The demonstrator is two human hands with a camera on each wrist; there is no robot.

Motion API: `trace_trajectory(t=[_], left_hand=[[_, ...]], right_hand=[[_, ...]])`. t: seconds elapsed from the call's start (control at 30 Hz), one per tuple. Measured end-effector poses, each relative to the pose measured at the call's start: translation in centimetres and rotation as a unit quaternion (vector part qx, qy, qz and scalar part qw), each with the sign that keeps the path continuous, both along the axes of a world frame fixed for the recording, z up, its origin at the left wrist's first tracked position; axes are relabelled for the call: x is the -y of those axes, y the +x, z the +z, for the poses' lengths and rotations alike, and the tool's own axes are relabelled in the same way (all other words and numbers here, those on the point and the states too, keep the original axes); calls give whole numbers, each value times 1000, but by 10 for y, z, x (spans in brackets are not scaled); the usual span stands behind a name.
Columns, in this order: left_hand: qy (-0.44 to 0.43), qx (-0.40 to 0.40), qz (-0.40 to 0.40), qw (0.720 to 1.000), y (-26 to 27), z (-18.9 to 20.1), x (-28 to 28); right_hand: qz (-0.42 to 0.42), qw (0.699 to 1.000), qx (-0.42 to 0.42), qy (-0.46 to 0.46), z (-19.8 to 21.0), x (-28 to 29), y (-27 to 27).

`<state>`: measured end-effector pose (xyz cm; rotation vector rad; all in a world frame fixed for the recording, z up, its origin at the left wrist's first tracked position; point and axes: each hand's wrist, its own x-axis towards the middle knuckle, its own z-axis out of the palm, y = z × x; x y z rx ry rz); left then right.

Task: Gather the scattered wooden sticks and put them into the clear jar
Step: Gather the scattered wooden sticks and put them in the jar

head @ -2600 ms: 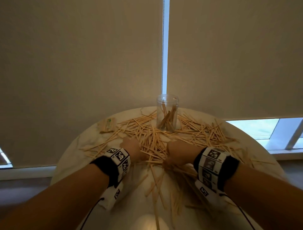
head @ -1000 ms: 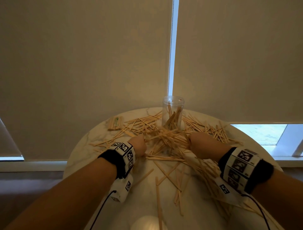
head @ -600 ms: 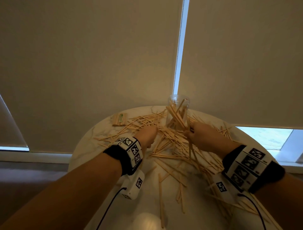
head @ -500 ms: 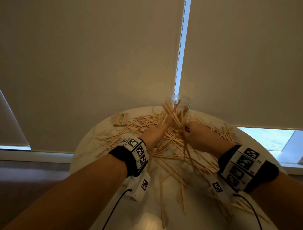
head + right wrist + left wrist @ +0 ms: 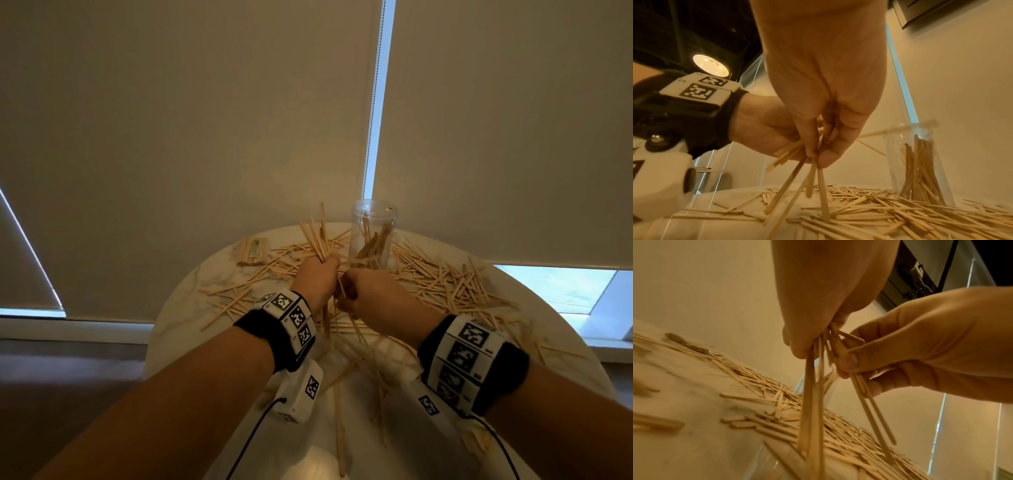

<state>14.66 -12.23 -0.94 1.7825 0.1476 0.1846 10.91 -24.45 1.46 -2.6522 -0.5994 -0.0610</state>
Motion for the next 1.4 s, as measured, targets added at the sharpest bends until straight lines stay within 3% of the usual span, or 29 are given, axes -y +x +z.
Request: trace_trajectory(t=[0.17,0.3,0.37,0.5,0.63,0.87,1.07,1.23,1.4], left_hand=[[-43,7,32,999,3,-2,-8],[-106,20,64,992,9,1,-17],[-102,21,83,991,10,2,-22],[-88,33,26,995,2,0,-19],[-74,36,-45,996,-8,-2,-8],[-73,79,-11,994,-3,-1,-6],[-103,41,-8,994,5,-15,-8],[-130,44,46,989,10,-13,-9],[-173,39,-3,984,4,-8,-2]], right_hand=[[-31,994,45,-94,4,10,3],[-56,972,90,-211,16,24,4],[-85,964,123,-222,24,30,7],[-84,975,169,-118,41,30,25],[-5,998,59,-37,43,16,34],[42,998,16,54,31,4,13],[-4,995,2,104,22,10,15],[-45,990,25,130,20,19,18],[-46,979,51,191,22,16,16]])
